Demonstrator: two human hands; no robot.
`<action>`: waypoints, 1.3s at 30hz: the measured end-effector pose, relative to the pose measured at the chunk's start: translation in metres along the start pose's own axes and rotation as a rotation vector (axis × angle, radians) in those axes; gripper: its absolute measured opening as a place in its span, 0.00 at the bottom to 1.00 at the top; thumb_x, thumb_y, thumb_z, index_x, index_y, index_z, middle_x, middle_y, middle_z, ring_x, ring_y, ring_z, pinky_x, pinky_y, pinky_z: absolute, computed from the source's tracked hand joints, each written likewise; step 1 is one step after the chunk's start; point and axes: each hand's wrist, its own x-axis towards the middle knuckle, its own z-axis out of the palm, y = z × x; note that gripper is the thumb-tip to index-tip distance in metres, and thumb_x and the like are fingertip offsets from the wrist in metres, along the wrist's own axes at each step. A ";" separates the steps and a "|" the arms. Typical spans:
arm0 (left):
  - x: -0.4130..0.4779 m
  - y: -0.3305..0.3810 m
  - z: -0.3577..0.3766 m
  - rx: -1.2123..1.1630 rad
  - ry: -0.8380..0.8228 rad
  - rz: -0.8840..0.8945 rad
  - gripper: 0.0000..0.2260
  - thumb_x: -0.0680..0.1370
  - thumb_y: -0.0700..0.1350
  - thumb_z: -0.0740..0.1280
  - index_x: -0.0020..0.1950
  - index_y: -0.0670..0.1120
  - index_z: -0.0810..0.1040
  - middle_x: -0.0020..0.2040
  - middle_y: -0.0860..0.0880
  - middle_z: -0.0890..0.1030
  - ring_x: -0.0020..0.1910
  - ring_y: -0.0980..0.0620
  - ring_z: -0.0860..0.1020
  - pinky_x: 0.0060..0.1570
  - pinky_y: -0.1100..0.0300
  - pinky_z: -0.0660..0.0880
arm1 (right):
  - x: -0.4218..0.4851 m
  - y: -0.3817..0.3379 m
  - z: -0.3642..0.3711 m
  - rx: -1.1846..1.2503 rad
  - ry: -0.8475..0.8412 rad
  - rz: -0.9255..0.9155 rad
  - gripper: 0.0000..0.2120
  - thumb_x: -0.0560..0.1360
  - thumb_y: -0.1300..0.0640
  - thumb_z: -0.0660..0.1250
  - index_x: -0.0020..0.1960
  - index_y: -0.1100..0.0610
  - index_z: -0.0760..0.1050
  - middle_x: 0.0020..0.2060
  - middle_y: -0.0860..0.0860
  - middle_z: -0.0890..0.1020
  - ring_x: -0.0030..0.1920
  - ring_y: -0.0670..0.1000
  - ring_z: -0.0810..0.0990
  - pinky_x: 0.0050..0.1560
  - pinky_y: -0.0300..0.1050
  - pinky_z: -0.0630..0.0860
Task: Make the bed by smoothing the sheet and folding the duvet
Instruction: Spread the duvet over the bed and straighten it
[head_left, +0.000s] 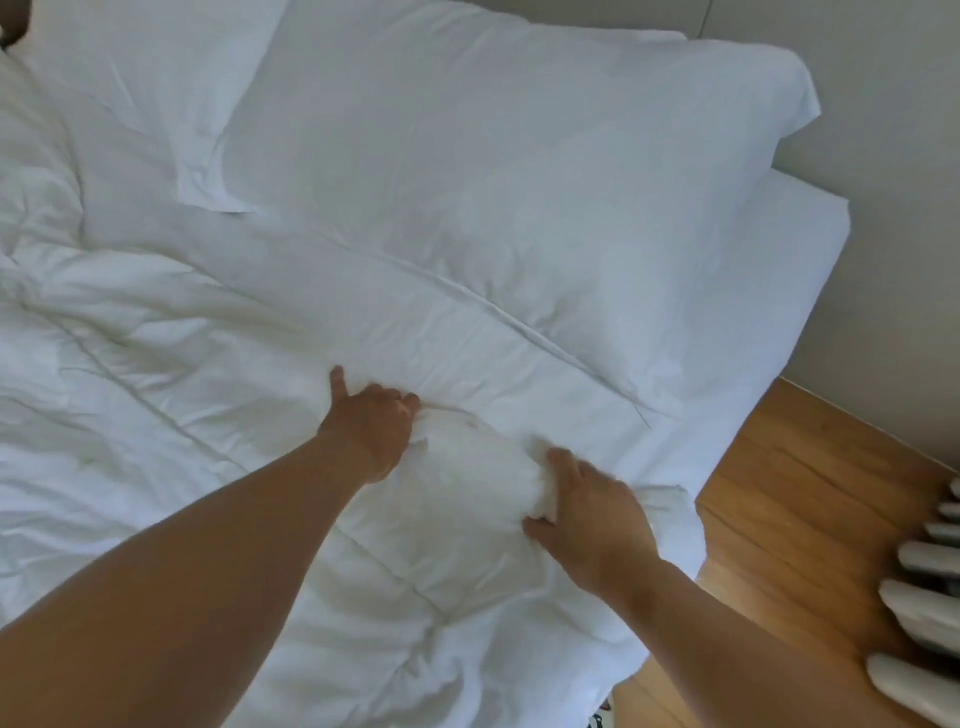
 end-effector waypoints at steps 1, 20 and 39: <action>0.001 0.001 -0.002 -0.002 -0.013 0.026 0.19 0.82 0.52 0.58 0.73 0.52 0.67 0.70 0.52 0.72 0.71 0.49 0.69 0.73 0.34 0.50 | 0.000 -0.003 -0.002 -0.012 -0.035 -0.019 0.22 0.75 0.40 0.65 0.65 0.49 0.67 0.57 0.50 0.79 0.59 0.55 0.78 0.57 0.50 0.74; -0.002 -0.139 0.056 -0.626 0.067 -0.280 0.37 0.81 0.61 0.56 0.78 0.59 0.32 0.80 0.48 0.33 0.80 0.41 0.39 0.75 0.35 0.47 | 0.101 -0.105 -0.078 0.032 -0.149 0.179 0.78 0.34 0.14 0.61 0.78 0.50 0.58 0.73 0.48 0.70 0.71 0.51 0.71 0.68 0.45 0.67; 0.090 -0.303 0.114 -0.578 0.499 -0.483 0.27 0.77 0.66 0.53 0.77 0.63 0.59 0.77 0.55 0.61 0.69 0.45 0.67 0.63 0.46 0.69 | 0.349 -0.333 -0.056 -0.063 0.054 -0.263 0.21 0.79 0.39 0.61 0.62 0.53 0.77 0.55 0.52 0.83 0.60 0.58 0.79 0.56 0.48 0.75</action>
